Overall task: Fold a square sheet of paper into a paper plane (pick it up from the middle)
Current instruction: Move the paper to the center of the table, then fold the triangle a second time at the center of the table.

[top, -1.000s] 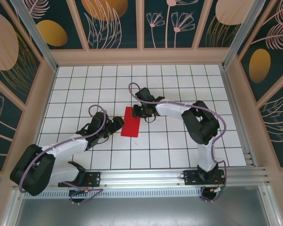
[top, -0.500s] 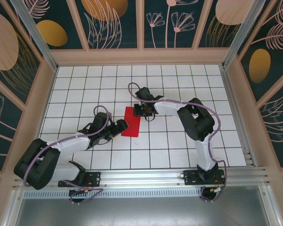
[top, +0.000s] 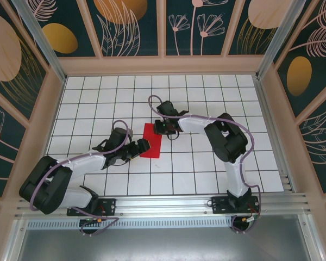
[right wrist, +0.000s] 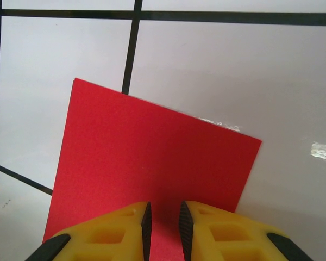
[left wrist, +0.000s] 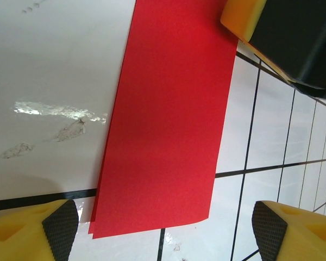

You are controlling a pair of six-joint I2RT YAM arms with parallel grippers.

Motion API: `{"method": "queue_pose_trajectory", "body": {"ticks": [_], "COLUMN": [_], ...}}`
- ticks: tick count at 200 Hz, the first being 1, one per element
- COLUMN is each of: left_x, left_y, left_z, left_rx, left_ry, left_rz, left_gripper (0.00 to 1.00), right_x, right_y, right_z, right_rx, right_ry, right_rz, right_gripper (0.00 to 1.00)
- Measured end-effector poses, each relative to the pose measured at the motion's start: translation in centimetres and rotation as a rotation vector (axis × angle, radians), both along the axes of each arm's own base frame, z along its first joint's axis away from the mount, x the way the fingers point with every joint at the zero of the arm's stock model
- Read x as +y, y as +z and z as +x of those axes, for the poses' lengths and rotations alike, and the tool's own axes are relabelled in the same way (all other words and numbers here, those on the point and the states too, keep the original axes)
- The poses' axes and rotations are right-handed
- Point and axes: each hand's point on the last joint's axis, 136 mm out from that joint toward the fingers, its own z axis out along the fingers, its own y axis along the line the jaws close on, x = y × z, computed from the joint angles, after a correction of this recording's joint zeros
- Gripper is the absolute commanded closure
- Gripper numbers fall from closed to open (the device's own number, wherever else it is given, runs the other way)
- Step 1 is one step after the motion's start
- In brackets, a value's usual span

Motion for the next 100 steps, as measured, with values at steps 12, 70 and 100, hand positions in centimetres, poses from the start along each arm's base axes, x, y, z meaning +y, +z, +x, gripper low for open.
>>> {"method": "queue_pose_trajectory", "body": {"ticks": [12,70,100], "left_x": [-0.1,-0.9,-1.6], "left_y": [0.0,-0.5,-0.1], "left_z": [0.0,-0.4,-0.5], "left_rx": [0.001,0.022,0.010], "left_ry": [-0.004,-0.049,-0.076], "left_rz": [0.004,0.016,0.013], "left_gripper": [0.15,0.21,0.26], "right_x": [0.0,0.0,0.0], "right_y": [0.0,0.0,0.0], "right_z": [0.0,0.0,0.0], "right_rx": [0.000,0.001,0.001], "right_ry": [0.000,0.000,0.001], "right_rz": [0.000,0.001,0.003], "right_gripper": [0.74,0.74,0.74]}}
